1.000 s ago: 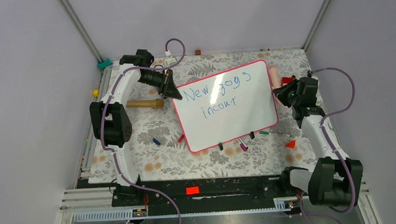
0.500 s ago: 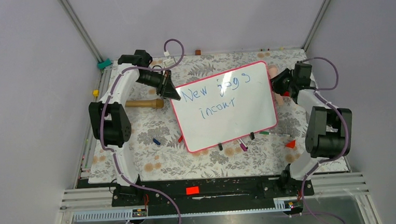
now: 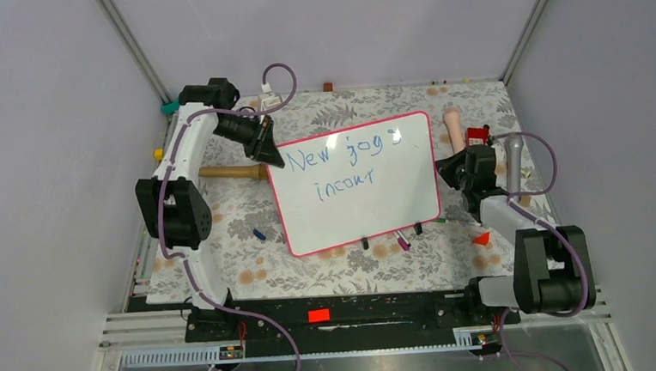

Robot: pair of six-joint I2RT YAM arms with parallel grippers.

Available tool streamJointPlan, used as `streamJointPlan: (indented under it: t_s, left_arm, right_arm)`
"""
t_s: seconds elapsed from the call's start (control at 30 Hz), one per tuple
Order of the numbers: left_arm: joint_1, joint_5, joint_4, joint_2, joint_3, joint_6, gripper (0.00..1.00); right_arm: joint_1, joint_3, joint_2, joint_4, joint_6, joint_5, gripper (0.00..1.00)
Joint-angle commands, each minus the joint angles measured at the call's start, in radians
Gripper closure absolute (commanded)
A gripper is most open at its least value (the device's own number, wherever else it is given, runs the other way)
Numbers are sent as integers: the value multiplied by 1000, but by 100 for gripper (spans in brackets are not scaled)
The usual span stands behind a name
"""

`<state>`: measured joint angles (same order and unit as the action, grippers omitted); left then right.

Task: Write a sentence on the whiteboard

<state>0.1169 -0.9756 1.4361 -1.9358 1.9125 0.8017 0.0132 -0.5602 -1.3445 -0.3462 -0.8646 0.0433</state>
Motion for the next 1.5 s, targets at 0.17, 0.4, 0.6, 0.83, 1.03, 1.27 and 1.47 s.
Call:
streamJointPlan:
  t_s: [0.17, 0.4, 0.6, 0.83, 1.03, 1.27, 1.47]
  left_arm:
    - [69, 71, -247, 60, -98, 174, 100]
    - [77, 48, -261, 40, -83, 133, 100]
    - [90, 60, -261, 31, -81, 123, 100]
    - [90, 78, -262, 35, -75, 114, 100]
    - [90, 74, -261, 22, -76, 111, 100]
    - [90, 77, -261, 11, -73, 95, 100]
    - [90, 62, -262, -4, -55, 60, 100]
  right_arm:
    - [101, -111, 203, 399, 226, -27, 100]
    - [86, -295, 332, 650, 401, -246, 100]
    - [169, -372, 359, 741, 531, 28, 100]
    - [372, -330, 338, 720, 617, -15, 100]
    - [393, -334, 315, 685, 638, -22, 100]
    - [421, -332, 323, 659, 655, -17, 100]
    - [434, -336, 321, 653, 663, -83, 100]
